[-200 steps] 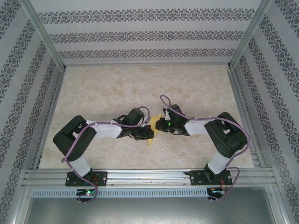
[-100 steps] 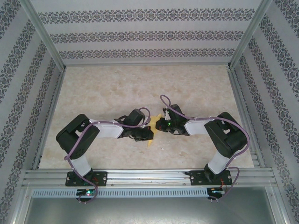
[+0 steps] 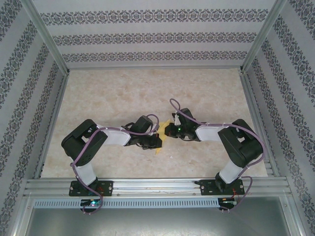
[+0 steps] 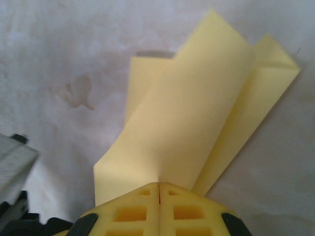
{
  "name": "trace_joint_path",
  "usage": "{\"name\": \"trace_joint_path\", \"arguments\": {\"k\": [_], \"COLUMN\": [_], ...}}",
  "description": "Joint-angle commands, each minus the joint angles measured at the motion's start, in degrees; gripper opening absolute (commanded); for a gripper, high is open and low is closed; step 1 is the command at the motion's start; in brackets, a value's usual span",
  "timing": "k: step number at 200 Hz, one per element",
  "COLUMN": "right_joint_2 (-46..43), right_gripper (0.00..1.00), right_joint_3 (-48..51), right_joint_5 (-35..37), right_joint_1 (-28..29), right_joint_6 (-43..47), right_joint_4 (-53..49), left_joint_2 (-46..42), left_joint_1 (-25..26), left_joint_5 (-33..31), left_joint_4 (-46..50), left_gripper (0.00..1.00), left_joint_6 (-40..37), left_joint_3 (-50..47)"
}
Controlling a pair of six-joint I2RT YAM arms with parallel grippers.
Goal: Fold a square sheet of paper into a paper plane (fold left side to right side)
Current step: Fold the wing for the fifth time at the center of the table.
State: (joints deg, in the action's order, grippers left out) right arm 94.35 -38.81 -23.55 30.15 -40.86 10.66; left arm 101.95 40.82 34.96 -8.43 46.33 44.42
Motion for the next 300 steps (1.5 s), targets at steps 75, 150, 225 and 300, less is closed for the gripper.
{"name": "trace_joint_path", "arguments": {"k": [75, 150, 225, 300], "right_joint_2": [-5.7, 1.0, 3.6, 4.8], "right_gripper": [0.00, 0.00, 0.00, 0.00], "right_joint_3": [4.2, 3.3, 2.8, 1.2], "right_joint_5": [-3.3, -2.5, 1.8, 2.1], "right_joint_1": [1.7, 3.8, 2.9, -0.7], "right_joint_6": [-0.6, -1.7, 1.2, 3.9], "right_joint_4": [5.2, 9.1, 5.9, 4.1], "left_joint_2": [1.3, 1.5, 1.2, 1.5], "left_joint_1": [0.0, -0.4, -0.7, -1.2], "left_joint_5": [-2.5, -3.6, -4.3, -4.5], "left_joint_4": [5.8, 7.3, 8.4, 8.8], "left_gripper": [0.04, 0.04, 0.04, 0.03], "left_joint_6": [-2.7, -3.5, -4.1, -4.4], "left_joint_3": [-1.0, -0.8, -1.4, -2.1]}}
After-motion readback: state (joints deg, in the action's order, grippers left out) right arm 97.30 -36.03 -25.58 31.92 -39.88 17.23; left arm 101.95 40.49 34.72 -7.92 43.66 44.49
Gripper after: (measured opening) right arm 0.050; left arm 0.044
